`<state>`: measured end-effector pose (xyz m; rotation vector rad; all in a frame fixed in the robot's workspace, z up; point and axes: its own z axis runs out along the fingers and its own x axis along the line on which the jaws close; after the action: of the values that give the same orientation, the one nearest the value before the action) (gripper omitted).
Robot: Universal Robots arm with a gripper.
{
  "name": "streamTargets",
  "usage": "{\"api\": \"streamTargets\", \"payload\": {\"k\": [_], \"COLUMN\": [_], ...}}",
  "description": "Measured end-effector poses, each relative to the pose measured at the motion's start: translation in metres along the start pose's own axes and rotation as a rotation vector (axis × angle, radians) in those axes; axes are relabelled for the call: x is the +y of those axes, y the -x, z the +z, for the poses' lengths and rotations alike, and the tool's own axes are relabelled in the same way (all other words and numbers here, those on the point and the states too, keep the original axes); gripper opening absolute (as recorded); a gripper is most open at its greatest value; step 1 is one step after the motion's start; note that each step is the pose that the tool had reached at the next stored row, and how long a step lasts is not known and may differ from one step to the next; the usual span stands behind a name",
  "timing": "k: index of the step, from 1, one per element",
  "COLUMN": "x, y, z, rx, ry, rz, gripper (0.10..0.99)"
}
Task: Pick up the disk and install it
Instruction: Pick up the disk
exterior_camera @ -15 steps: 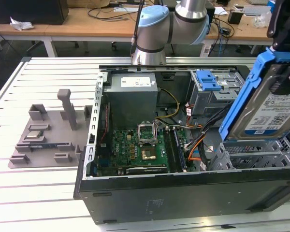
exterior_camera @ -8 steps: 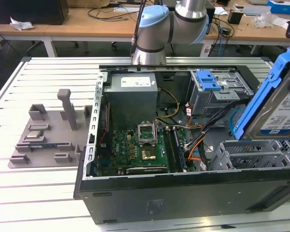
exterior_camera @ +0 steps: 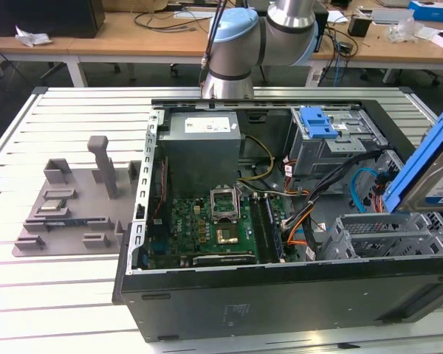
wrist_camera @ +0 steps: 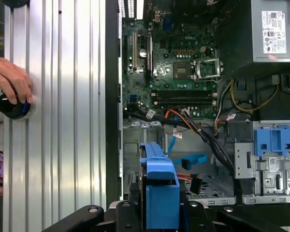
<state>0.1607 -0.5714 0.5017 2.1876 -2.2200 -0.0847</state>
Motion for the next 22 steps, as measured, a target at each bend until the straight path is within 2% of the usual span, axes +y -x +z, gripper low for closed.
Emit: {"api": "streamTargets", "payload": {"k": [7,9,12,13,14,16,17,20,22], "x": [-0.025,-0.0275,-0.0275,-0.0271,-0.0234,-0.0123,-0.0045,0.0046,0.0075], "y": [0.0004,0.0005,0.0004,0.0004,0.0003,0.0002,0.0,-0.0002,-0.0003], "z": [-0.0011,-0.0013,-0.0013,-0.0012,-0.001,0.0002,0.0016,0.0051,0.007], "rx": [-0.0001,0.0,-0.0001,-0.0002,-0.0001,-0.0001,0.0001,-0.0001,-0.0001], "ry": [0.0,0.0,0.0,0.0,0.0,0.0,0.0,0.0,0.0], "rz": [0.0,0.0,0.0,0.0,0.0,0.0,0.0,0.0,0.0], "gripper": [0.369,0.369,0.369,0.369,0.369,0.369,0.369,0.369,0.369]}}
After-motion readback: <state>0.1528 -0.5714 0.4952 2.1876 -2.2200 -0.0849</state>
